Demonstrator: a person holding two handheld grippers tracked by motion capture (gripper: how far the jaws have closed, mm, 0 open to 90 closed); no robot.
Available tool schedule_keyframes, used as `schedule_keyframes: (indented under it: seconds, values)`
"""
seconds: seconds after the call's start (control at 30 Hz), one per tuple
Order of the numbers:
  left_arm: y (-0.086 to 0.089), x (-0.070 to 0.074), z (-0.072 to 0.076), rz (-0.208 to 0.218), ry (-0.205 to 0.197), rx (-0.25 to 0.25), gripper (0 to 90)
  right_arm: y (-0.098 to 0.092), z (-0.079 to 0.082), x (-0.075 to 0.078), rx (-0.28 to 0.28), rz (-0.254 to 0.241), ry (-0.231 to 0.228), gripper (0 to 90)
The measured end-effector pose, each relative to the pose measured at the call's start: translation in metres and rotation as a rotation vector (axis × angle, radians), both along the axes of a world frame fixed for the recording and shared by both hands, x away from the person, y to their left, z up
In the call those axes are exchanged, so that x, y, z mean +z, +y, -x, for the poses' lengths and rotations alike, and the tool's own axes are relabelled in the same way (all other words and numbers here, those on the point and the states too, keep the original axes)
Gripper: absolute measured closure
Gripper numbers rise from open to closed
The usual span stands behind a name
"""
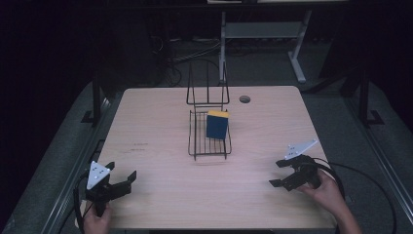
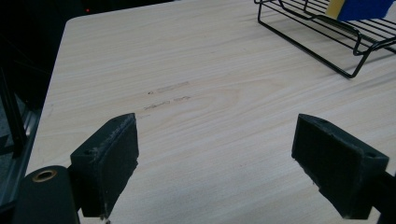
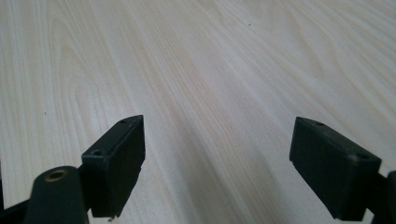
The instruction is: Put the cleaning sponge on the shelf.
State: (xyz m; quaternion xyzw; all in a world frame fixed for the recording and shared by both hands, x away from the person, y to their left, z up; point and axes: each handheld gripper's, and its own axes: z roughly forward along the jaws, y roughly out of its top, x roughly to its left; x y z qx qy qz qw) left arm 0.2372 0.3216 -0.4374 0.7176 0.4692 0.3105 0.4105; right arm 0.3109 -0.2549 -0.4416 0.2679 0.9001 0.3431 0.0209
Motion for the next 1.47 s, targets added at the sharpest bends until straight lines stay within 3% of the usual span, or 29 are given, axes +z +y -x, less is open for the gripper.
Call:
schedule_keyframes:
  seconds: [1.03, 1.47]
  values:
    - [-0.001, 0.000, 0.001, 0.000, -0.003, -0.005, 14.1, -0.010, 0.038, -0.016, -0.029, -0.036, -0.027, 17.8]
    - [-0.001, 0.001, 0.000, -0.004, -0.005, -0.008, 14.1, -0.012, 0.045, -0.024, -0.044, -0.055, -0.022, 17.2]
